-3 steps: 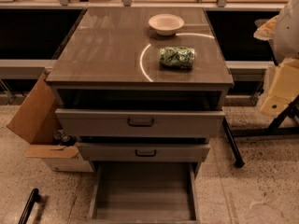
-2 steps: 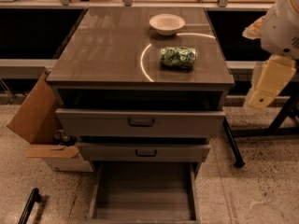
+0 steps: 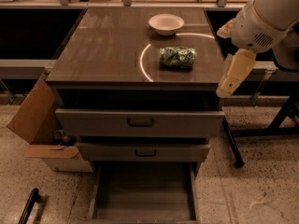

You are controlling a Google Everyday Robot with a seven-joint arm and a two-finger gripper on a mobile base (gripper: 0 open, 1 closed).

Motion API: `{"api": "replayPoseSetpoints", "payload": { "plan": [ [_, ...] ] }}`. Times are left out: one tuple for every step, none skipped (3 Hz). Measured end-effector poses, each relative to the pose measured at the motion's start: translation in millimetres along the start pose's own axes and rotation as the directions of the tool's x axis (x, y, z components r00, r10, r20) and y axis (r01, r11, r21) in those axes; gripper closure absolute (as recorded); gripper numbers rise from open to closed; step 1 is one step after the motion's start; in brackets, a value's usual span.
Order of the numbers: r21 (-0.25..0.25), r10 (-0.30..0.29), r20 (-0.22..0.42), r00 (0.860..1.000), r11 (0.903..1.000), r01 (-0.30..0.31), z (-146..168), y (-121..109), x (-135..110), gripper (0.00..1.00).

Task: Place green can into bottom drawer

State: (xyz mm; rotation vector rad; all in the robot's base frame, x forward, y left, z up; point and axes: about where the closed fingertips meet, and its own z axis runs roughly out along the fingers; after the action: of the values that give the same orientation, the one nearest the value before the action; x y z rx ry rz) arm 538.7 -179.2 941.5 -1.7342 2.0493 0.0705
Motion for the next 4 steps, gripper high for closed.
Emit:
{"api": "replayPoseSetpoints", "payload": {
  "plan": [
    [0.000,0.000,0.000,1.000,1.0000,0.000,0.1,-0.1,0.0,0.00],
    [0.004,-0.023,-0.008,1.000,0.9997,0.024,24.0,-34.3,-5.7,0.00],
    [-0.012,-0.046,-0.017,0.999,0.9989,0.046,56.1,-72.5,-13.7,0.00],
    [-0.029,-0.064,-0.028,0.998,0.9976,0.063,83.3,-100.0,-21.9,0.00]
  ]
}}
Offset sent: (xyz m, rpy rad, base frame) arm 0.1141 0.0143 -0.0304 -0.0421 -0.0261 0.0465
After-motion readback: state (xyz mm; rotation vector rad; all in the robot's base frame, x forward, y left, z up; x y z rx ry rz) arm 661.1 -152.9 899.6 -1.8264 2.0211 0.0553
